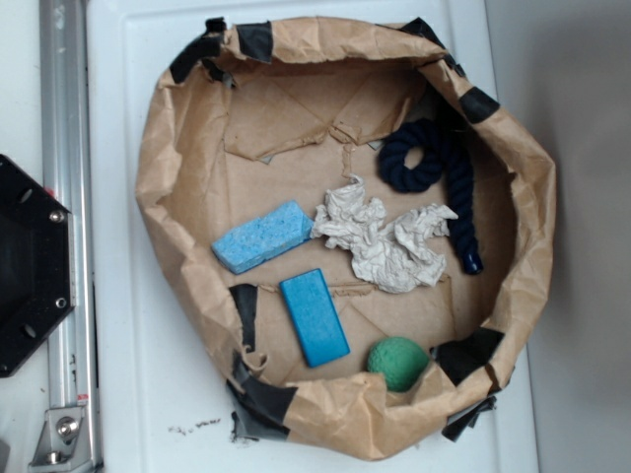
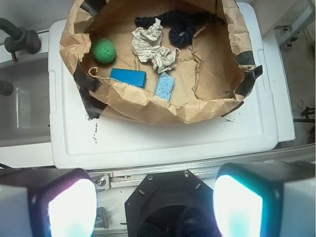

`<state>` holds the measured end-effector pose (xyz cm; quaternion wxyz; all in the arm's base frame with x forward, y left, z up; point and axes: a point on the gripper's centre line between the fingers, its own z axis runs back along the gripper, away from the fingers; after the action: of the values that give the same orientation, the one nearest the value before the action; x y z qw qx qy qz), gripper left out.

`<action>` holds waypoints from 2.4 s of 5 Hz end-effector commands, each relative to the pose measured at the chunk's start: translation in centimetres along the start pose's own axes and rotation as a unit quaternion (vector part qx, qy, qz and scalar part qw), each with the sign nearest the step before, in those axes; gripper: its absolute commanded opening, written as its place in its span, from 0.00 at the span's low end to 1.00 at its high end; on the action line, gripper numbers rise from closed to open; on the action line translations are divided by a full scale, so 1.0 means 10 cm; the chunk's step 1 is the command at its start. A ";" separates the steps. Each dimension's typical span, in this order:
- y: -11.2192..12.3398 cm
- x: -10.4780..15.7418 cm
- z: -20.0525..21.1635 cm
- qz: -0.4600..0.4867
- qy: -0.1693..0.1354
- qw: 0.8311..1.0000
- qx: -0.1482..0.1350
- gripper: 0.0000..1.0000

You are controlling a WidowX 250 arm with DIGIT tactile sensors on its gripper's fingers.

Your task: Grab the blue block.

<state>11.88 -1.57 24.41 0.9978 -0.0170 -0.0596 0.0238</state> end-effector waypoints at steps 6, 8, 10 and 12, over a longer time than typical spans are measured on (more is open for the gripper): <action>-0.25 1.09 -1.50 -0.382 0.106 0.917 -0.046 1.00; -0.30 1.05 -1.77 -0.475 0.046 0.878 0.024 1.00; -0.56 1.01 -2.10 -0.535 0.040 0.843 -0.041 1.00; -0.77 0.69 -2.55 -0.618 0.122 0.776 0.015 1.00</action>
<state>24.18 -7.92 1.46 0.8191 0.0363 0.0591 -0.5694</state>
